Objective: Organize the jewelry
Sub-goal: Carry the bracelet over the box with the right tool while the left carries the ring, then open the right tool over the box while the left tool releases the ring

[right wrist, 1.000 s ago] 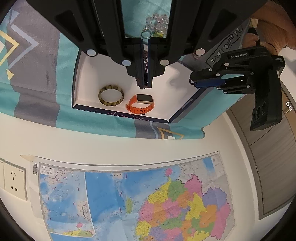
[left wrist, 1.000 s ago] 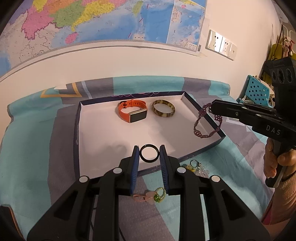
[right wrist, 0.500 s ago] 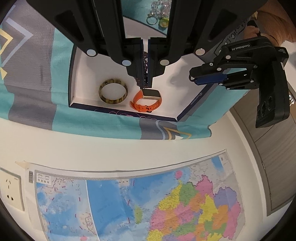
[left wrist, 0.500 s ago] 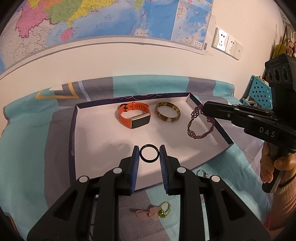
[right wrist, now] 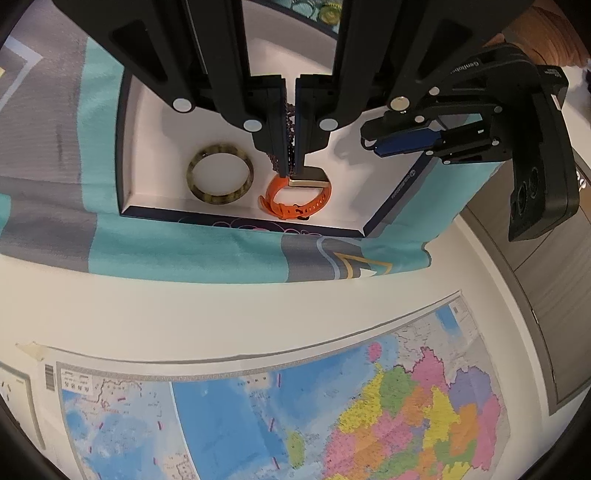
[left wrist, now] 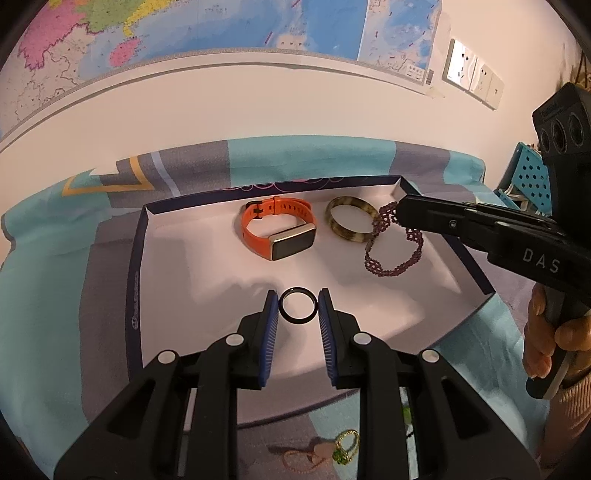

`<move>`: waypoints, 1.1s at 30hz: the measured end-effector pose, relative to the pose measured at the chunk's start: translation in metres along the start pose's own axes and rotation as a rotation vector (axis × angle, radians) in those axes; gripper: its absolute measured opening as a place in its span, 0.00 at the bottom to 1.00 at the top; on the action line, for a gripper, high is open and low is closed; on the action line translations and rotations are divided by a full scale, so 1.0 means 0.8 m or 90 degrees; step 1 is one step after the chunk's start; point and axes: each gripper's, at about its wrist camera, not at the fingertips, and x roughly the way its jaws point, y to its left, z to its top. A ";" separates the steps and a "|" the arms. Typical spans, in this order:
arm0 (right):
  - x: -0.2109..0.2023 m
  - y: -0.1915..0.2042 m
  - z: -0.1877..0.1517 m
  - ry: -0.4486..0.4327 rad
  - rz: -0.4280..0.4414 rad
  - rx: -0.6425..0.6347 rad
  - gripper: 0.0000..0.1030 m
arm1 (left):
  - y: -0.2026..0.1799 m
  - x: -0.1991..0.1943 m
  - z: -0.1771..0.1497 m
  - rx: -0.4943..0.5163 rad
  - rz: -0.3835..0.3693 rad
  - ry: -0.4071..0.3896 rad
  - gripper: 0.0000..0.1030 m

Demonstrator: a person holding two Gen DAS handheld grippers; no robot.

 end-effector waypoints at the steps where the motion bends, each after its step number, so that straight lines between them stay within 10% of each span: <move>1: 0.003 -0.002 0.001 0.001 0.004 0.007 0.01 | 0.000 0.002 0.002 0.001 0.002 0.001 0.22; 33: 0.055 -0.049 -0.022 0.088 -0.074 0.026 0.08 | -0.004 0.061 0.019 0.018 0.032 0.048 0.22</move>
